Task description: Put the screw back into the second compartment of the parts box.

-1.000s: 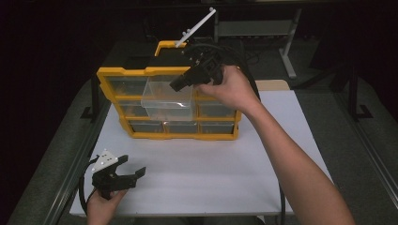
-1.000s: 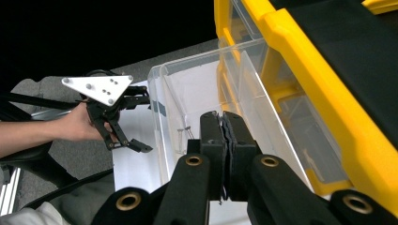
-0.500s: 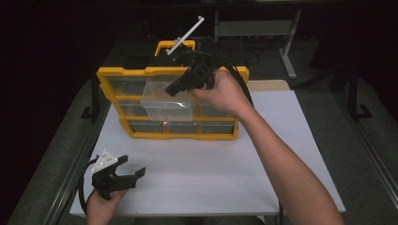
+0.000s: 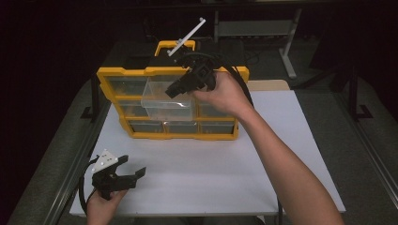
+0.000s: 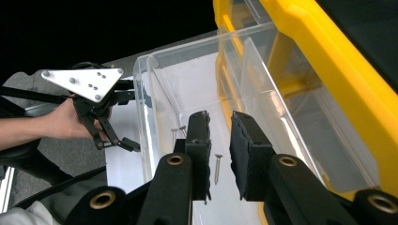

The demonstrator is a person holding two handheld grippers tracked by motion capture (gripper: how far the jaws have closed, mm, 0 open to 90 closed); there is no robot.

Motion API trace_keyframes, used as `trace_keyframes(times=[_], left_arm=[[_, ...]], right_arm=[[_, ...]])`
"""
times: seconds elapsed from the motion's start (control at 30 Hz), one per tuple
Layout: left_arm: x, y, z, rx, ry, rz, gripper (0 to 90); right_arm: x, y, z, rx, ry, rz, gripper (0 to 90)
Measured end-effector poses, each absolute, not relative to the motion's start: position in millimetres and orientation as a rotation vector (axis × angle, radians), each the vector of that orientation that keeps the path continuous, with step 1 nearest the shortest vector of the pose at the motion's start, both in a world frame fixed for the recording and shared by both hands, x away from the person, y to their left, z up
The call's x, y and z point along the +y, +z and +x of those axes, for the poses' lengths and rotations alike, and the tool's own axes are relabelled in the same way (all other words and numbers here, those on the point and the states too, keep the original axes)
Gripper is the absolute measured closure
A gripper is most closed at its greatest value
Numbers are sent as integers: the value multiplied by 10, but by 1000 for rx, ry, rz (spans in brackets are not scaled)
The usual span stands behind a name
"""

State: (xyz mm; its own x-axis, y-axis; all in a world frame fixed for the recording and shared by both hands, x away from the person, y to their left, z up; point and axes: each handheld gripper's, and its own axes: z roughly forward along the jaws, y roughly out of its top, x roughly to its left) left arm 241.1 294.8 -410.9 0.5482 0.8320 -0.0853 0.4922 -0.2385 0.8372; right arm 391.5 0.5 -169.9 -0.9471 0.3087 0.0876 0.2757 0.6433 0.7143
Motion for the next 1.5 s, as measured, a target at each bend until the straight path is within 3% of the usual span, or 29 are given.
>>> trace_keyframes(times=[0.47,0.77,1.5], left_arm=[[2933,-4116,2405,1080,484,1878,148],[2917,-4118,2406,1077,487,1879,148],[2918,-4115,2407,1069,492,1878,145]], right_arm=[[-435,-1542,3753,2701,1304,539,635],[-764,-1619,3659,2654,1319,598,555],[-1391,-2478,3512,2623,1284,803,461]])
